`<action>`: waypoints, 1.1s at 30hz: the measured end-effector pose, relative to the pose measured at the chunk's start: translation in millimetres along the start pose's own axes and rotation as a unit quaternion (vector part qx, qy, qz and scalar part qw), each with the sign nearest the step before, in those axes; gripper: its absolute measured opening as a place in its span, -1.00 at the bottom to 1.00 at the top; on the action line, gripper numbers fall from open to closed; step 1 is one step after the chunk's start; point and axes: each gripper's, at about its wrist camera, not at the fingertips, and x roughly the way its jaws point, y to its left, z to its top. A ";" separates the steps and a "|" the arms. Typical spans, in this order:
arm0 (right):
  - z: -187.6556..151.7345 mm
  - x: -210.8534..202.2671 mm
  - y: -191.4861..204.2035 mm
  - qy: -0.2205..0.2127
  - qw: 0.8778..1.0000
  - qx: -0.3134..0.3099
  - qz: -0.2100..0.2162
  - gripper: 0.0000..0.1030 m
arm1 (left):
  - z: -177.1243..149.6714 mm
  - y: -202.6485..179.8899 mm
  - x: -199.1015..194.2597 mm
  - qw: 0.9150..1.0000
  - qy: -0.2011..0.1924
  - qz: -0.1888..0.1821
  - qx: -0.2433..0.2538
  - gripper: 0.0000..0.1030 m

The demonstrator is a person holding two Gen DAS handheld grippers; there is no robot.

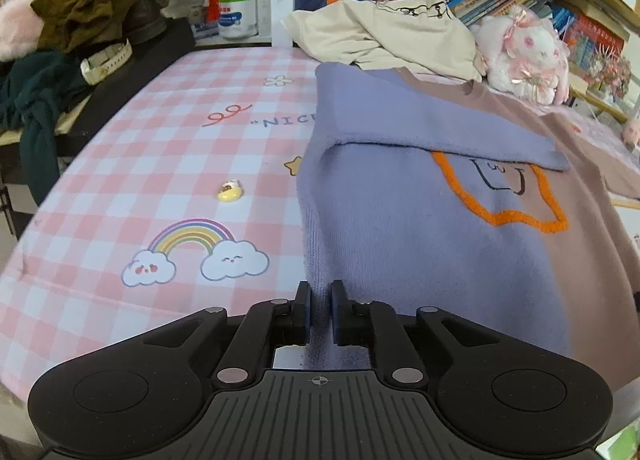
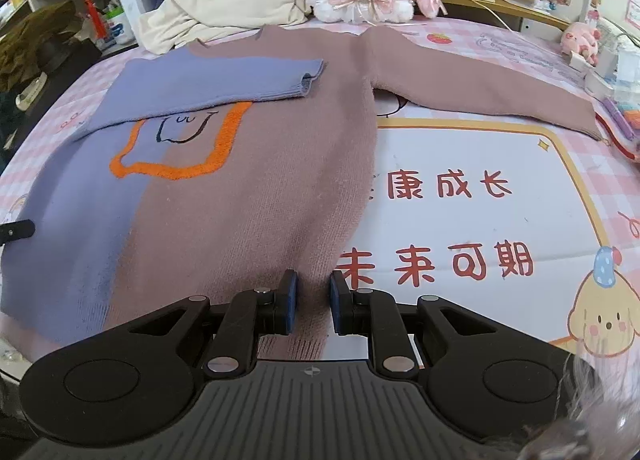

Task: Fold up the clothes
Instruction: 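Lay the lavender sleeve flat and open the left gripper, then move the right gripper to the mauve sleeve cuff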

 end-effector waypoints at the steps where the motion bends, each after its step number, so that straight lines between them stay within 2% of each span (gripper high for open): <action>1: -0.1 -1.5 0.6 -0.004 1.000 0.002 -0.002 -0.59 | 0.8 -1.0 -2.0 1.000 -0.002 0.002 0.002 -0.71; 2: -0.2 -3.0 1.2 -0.008 1.000 0.005 -0.004 -0.56 | 1.7 -2.9 -5.9 1.000 -0.009 0.006 0.007 -0.53; 3: -0.3 -4.5 1.7 -0.012 1.000 0.007 -0.006 -0.33 | 2.6 -4.8 -10.0 1.000 -0.016 0.010 0.012 -0.27; 4: -0.3 -6.0 2.3 -0.016 1.000 0.010 -0.008 -0.04 | 3.4 -6.7 -15.3 0.999 -0.029 0.011 0.017 -0.12; 5: -0.4 -7.5 2.9 -0.020 1.000 0.012 -0.010 0.07 | 4.1 -8.7 -21.0 0.999 -0.043 0.012 0.021 0.24; 6: -0.5 -9.0 3.5 -0.024 1.000 0.015 -0.012 0.18 | 5.3 -11.2 -26.2 0.998 -0.056 0.010 0.025 0.47; 8: -0.5 -13.0 5.5 -0.035 0.999 0.019 -0.018 0.33 | 7.7 -16.1 -36.2 0.996 -0.081 0.005 0.032 0.54; 9: -0.6 -16.0 7.4 -0.043 0.999 0.020 -0.021 0.39 | 8.6 -18.5 -39.0 0.996 -0.086 0.002 0.037 0.64; 14: -4.1 -27.6 15.6 -0.068 0.997 0.026 -0.033 0.54 | 5.5 -35.5 -42.8 0.992 -0.100 -0.005 0.080 0.74; 19: -11.0 -33.9 20.7 -0.068 0.996 0.026 -0.049 0.61 | -4.6 -48.3 -40.3 0.987 -0.096 -0.016 0.124 0.75; 27: -24.1 -39.7 24.7 -0.051 0.996 0.021 -0.075 0.71 | -11.3 -46.8 -33.9 0.989 -0.081 -0.055 0.114 0.75; 33: -25.1 -38.5 23.6 -0.044 0.995 0.018 -0.084 0.77 | -9.6 -47.7 -29.9 0.989 -0.076 -0.065 0.107 0.75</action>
